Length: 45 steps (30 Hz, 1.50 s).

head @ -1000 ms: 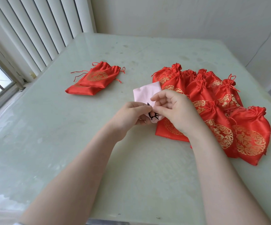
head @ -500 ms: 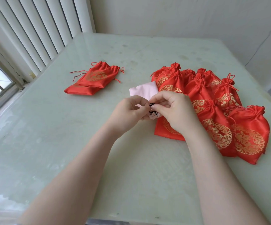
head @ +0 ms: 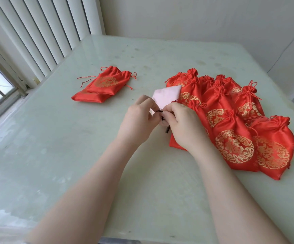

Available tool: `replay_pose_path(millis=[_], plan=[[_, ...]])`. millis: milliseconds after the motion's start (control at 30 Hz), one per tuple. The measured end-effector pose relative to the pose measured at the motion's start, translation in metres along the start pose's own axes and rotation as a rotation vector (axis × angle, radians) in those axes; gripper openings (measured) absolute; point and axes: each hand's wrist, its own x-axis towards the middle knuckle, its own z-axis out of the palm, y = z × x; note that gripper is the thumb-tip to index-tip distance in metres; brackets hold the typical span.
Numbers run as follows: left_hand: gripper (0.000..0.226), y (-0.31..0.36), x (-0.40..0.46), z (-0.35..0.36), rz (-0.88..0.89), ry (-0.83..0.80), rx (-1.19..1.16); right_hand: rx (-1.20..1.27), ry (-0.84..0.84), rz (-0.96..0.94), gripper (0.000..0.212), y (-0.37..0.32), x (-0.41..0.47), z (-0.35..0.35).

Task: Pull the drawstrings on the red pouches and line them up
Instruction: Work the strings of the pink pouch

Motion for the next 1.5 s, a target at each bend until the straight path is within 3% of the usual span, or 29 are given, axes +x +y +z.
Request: replay_pose_path(millis=[233, 467, 700, 900, 1033, 1200, 1367, 1500], plan=[[0.002, -0.001, -0.001, 0.0, 0.082, 0.054, 0.015, 0.65, -0.143, 0.272, 0.024, 0.0, 0.0, -0.006], [0.007, 0.006, -0.003, 0.0, 0.139, 0.075, -0.121, 1.089, -0.036, 0.5, 0.023, 0.001, 0.004, -0.005], [0.013, 0.006, -0.003, 0.004, 0.022, 0.137, -0.157, 1.099, -0.049, 0.437, 0.021, 0.001, 0.003, -0.001], [0.01, 0.011, -0.001, -0.001, -0.178, 0.033, -0.339, 1.164, -0.07, 0.405, 0.019, 0.005, 0.004, -0.002], [0.017, 0.013, -0.001, -0.001, -0.196, -0.014, -0.262, 1.193, -0.102, 0.398, 0.017, 0.004, 0.004, 0.001], [0.016, -0.002, 0.005, 0.001, -0.531, 0.018, -0.376, 1.225, 0.113, 0.464, 0.03, 0.011, 0.01, -0.002], [0.024, 0.007, 0.004, -0.004, -0.538, -0.029, -0.562, 1.228, 0.215, 0.478, 0.035, 0.016, 0.011, -0.002], [0.017, 0.007, 0.002, -0.011, -0.459, -0.038, -0.679, 1.067, 0.111, 0.424, 0.031, 0.016, 0.007, 0.001]])
